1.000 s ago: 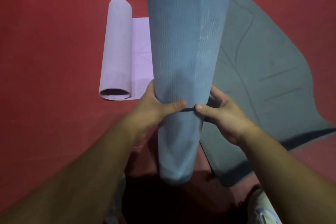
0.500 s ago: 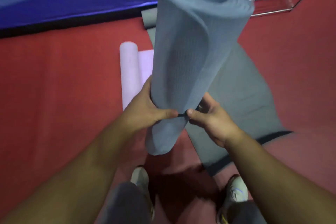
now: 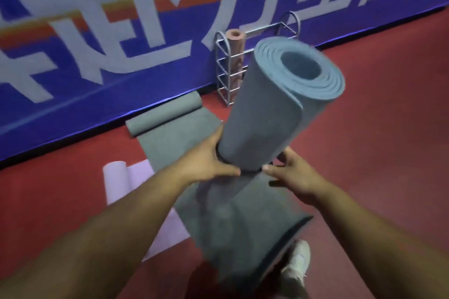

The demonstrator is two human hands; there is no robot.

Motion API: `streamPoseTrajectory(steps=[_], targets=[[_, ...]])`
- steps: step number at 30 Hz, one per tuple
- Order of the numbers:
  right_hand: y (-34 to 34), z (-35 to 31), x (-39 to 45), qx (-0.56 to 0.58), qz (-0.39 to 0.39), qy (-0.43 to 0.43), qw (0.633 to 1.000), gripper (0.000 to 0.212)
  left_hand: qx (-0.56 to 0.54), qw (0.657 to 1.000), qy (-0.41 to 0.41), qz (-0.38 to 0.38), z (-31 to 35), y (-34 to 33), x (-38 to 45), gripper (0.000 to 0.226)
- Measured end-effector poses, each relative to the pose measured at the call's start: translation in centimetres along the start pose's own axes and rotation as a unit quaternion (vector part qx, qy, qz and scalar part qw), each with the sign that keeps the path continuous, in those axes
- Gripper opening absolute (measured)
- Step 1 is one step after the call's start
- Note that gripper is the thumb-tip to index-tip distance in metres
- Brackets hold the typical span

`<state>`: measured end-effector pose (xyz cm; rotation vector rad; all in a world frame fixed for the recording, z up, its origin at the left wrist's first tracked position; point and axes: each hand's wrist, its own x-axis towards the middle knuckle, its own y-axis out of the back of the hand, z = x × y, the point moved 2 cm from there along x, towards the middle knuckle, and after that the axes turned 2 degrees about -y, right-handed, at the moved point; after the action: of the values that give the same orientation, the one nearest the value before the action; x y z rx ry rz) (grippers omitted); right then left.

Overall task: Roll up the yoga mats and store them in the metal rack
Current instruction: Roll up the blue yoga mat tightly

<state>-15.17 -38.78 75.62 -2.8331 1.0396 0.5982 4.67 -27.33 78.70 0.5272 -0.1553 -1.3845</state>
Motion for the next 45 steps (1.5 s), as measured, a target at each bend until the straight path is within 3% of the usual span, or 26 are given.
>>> streamPoseTrajectory(steps=[4,8,12,15,18,22,26,31,35,40,45], targets=[[14.9,-1.4,3.3,0.001,0.029,0.003,1.0,0.05,-0.009,1.0,0.011,0.005,8.3,-6.2,12.8,0.11],[26.1,-6.1,5.1,-0.011,0.058,0.026,0.998,0.064,-0.091,0.995,0.029,-0.004,16.1,-10.0,21.0,0.096],[32.7,-11.7,9.4,-0.059,0.043,0.068,0.995,0.082,-0.167,0.984,0.067,-0.005,20.3,-9.2,27.5,0.071],[36.0,-14.3,14.4,-0.095,0.044,0.091,0.99,0.081,-0.214,0.975,0.057,0.034,22.1,-8.0,32.5,0.07],[38.7,-16.3,20.2,-0.112,0.052,0.097,0.988,0.074,-0.234,0.969,0.051,0.063,22.5,-6.6,38.0,0.076],[42.4,-19.6,30.3,-0.179,0.031,0.132,0.975,0.08,-0.274,0.957,0.044,0.079,20.7,-3.7,47.7,0.073],[45.5,-25.6,44.0,-0.274,-0.001,0.191,0.943,0.087,-0.297,0.948,0.049,0.105,18.9,2.8,60.2,0.065],[46.7,-32.8,59.8,-0.282,-0.023,0.205,0.937,0.084,-0.289,0.941,0.066,0.163,18.8,13.1,72.7,0.058],[46.6,-37.4,67.7,-0.272,-0.019,0.198,0.942,0.084,-0.234,0.951,0.055,0.196,19.9,19.6,78.6,0.067],[45.3,-40.0,77.1,-0.283,-0.052,0.17,0.942,0.083,-0.215,0.937,0.055,0.27,18.2,24.3,83.4,0.068],[44.0,-40.3,84.5,-0.362,-0.051,0.154,0.918,0.08,-0.286,0.904,0.102,0.302,13.5,25.2,87.5,0.066]])
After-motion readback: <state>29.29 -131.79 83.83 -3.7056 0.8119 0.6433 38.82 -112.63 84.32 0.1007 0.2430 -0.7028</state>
